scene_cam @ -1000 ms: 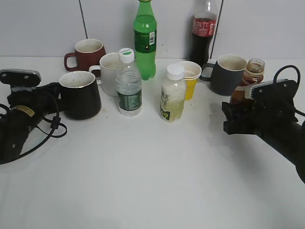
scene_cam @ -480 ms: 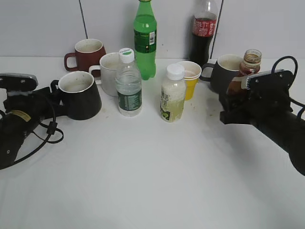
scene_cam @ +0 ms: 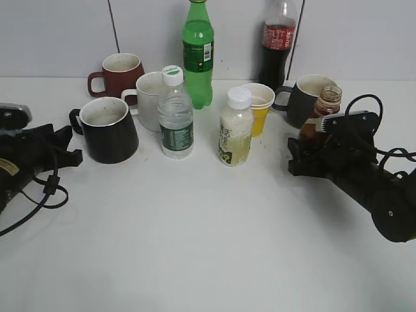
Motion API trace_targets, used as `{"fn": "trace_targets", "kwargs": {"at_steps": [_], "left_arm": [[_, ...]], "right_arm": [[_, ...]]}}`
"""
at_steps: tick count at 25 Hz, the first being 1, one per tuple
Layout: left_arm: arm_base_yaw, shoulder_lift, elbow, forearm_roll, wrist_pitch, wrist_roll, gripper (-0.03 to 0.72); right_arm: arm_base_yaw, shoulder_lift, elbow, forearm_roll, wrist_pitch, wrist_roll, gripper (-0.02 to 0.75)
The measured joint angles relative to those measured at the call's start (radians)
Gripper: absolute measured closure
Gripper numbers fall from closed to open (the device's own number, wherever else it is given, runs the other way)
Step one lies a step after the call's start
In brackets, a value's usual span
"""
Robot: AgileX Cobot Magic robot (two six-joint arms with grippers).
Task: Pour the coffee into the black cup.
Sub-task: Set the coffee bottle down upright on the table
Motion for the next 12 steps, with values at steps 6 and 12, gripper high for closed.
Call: {"fn": "trace_targets", "kwargs": {"at_steps": [6,12], "left_arm": [[-0.002,-0.172,0.057,0.027,0.024,0.0,0.395],[-0.007,-0.483,0.057,-0.042,0.422,0.0,0.395]], "right_arm": [[0.0,-0.021,0.044,-0.003,0.028,0.056,0.082],[0.0,-0.222,0.123,-0.006,0.248,0.058,0.076]]}}
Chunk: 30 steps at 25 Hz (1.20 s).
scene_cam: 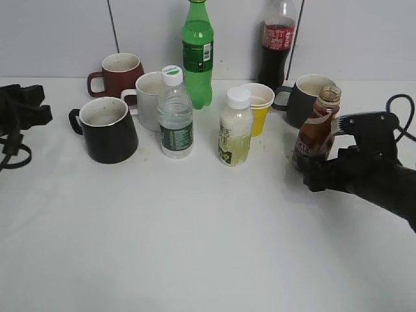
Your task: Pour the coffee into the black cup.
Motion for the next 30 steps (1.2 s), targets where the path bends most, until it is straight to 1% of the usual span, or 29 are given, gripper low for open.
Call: {"fn": "trace_targets", "kwargs": {"at_steps": [3,5,9,10,11,13,14,15,17,20,22,25,27,30], "left_arm": [[0.0,-0.188,0.0,-0.008,0.225,0.0,0.395],[0.0,-0.315,-0.006,-0.003,0.415,0.0,0.395],[0.0,-0.559,-0.067,0.043,0.82,0.0,0.395],[0.0,-0.617,-0.086,0.046,0.912,0.0,0.395],[0.0,-0.664,-0.11,0.049,1.025,0.0,0.395],[0.0,-0.781,-0.15,0.052,1.242,0.0,0.395],[0.0,-0.857,-0.163,0.053,1.322,0.0,0.395],[0.0,-0.902,-0.177,0.053,1.424,0.0,0.395],[0.0,-0.995,-0.187,0.053,1.555,0.0,0.395],[0.0,-1.147,-0.187,0.05,1.759,0.0,0.395],[0.0,-1.231,-0.188,0.05,1.879,0.0,0.395],[0.0,-1.338,-0.188,0.05,1.974,0.0,0.395],[0.0,-1.398,-0.172,0.049,1.994,0.0,0.395],[0.0,-1.457,-0.126,0.049,2.005,0.0,0.395]], "right_arm": [[0.0,-0.135,0.01,-0.031,0.264,0.001,0.08],[0.001,-0.262,0.01,-0.037,0.405,0.004,0.087],[0.006,-0.538,-0.002,-0.041,0.743,0.035,0.106],[0.006,-0.585,-0.017,-0.041,0.777,0.037,0.108],[0.006,-0.652,-0.035,-0.034,0.923,0.039,0.113],[0.006,-0.788,-0.077,-0.038,1.159,0.04,0.129],[0.006,-0.847,-0.097,-0.039,1.245,0.04,0.136],[0.006,-0.905,-0.115,-0.039,1.364,0.04,0.142],[0.006,-1.001,-0.143,-0.021,1.524,0.021,0.152],[0.006,-1.196,-0.153,0.045,1.761,-0.089,0.157],[0.006,-1.299,-0.153,0.068,1.87,-0.124,0.16],[0.006,-1.482,-0.153,0.08,1.991,-0.141,0.16],[0.006,-1.584,-0.152,0.082,2.026,-0.142,0.16],[0.006,-1.748,-0.135,0.083,2.03,-0.143,0.16]]}}
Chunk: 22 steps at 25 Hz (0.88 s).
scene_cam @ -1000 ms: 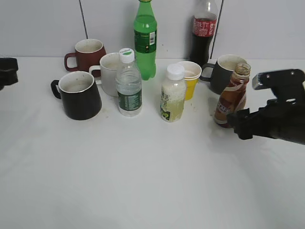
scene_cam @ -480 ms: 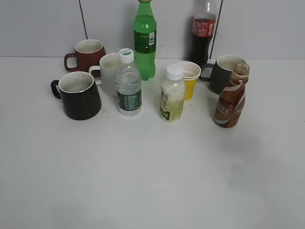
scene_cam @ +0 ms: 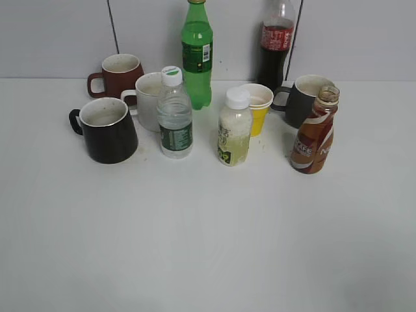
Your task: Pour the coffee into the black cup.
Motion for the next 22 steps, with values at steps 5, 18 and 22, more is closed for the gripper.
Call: {"fn": "trace_targets", "kwargs": {"at_steps": [5,18,22], "left_arm": [[0.0,-0.025,0.016,0.002,-0.02,0.004,0.395],[0.0,-0.025,0.062,0.044,-0.164,0.015,0.395],[0.0,-0.025,0.062,0.045,-0.164,0.015,0.395]], "right_arm": [[0.0,-0.173,0.081,0.004,-0.025,-0.001,0.16],[0.0,-0.221,0.123,0.044,-0.073,-0.004,0.165],[0.0,-0.221,0.123,0.044,-0.075,-0.004,0.166]]}}
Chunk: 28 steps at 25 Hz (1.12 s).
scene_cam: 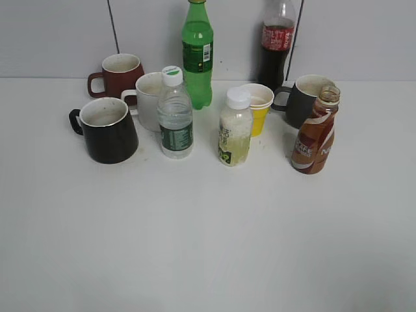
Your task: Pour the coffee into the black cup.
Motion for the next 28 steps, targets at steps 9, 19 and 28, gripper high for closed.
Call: {"fn": "trace_targets", "kwargs": {"at_steps": [9,19,28], "left_arm": [[0.0,-0.001,0.0,0.0,0.0,0.0,0.395],[0.21,-0.104,0.0,0.0,-0.001,0.0,0.395],[0.219,-0.109,0.0,0.0,-0.003,0.0,0.412]], "right_arm": [[-0.006,0.0,0.0,0.001,-0.001,0.0,0.167],[-0.224,0.0,0.0,0.001,-0.001,-0.001,0.169],[-0.227,0.0,0.0,0.001,-0.001,-0.001,0.17]]}}
